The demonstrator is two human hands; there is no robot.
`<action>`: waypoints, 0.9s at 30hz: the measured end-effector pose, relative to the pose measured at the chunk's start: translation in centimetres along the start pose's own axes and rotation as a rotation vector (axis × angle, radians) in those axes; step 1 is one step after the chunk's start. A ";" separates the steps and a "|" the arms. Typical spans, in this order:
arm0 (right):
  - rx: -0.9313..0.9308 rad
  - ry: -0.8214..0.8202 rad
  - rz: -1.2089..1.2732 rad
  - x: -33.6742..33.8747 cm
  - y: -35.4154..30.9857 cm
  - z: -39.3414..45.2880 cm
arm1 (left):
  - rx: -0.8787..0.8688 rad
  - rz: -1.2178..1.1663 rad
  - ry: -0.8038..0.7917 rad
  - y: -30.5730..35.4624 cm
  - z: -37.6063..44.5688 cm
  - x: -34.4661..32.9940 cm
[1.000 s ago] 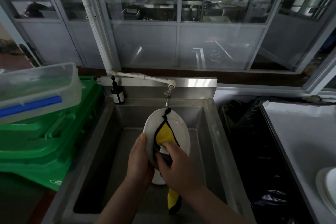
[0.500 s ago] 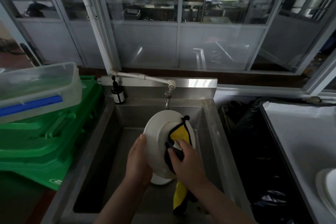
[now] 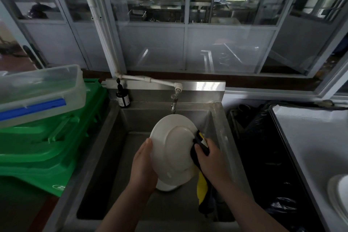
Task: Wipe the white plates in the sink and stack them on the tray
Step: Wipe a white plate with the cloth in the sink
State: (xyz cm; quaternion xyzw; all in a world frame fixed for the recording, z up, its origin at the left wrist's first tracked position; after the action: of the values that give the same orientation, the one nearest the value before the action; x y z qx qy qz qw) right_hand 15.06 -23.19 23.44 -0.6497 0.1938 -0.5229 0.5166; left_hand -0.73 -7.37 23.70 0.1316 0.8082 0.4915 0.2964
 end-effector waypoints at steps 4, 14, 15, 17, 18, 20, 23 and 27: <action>-0.165 0.056 0.180 0.3 1.8 0.6 | 0.014 -0.003 0.004 0.1 0.2 0.3; -0.367 0.116 0.305 0.8 5.0 0.9 | 0.050 -0.032 0.021 0.3 0.2 0.4; -0.334 0.121 0.273 0.9 4.7 0.8 | 0.056 -0.032 0.017 0.4 0.2 0.3; -0.247 0.145 0.208 1.3 3.5 0.5 | 0.059 -0.041 0.016 0.5 0.3 0.3; -0.210 0.150 0.193 1.5 3.0 0.3 | 0.059 -0.050 0.018 0.5 0.3 0.3; -0.147 0.121 0.172 1.5 1.7 -0.1 | 0.055 -0.058 0.014 0.6 0.2 0.1; -0.018 0.074 0.079 1.4 -0.8 -0.8 | 0.038 -0.054 0.003 0.8 0.1 -0.3; 0.065 0.064 0.061 1.2 -2.3 -1.1 | -0.006 -0.045 -0.006 1.3 0.1 -0.6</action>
State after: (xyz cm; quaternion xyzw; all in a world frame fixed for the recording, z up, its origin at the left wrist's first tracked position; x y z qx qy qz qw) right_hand 13.92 -23.74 25.95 -0.6093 0.2129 -0.5335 0.5467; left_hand -0.36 -6.98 25.00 0.1138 0.8088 0.4866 0.3100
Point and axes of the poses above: each hand's wrist, its own z-axis towards the middle knuckle, its own x-axis out of the back of the hand, y = z × x, the point moved 9 cm from there along z, towards the middle knuckle, and after that the axes turned 3 degrees about x, right-handed, at the moved point
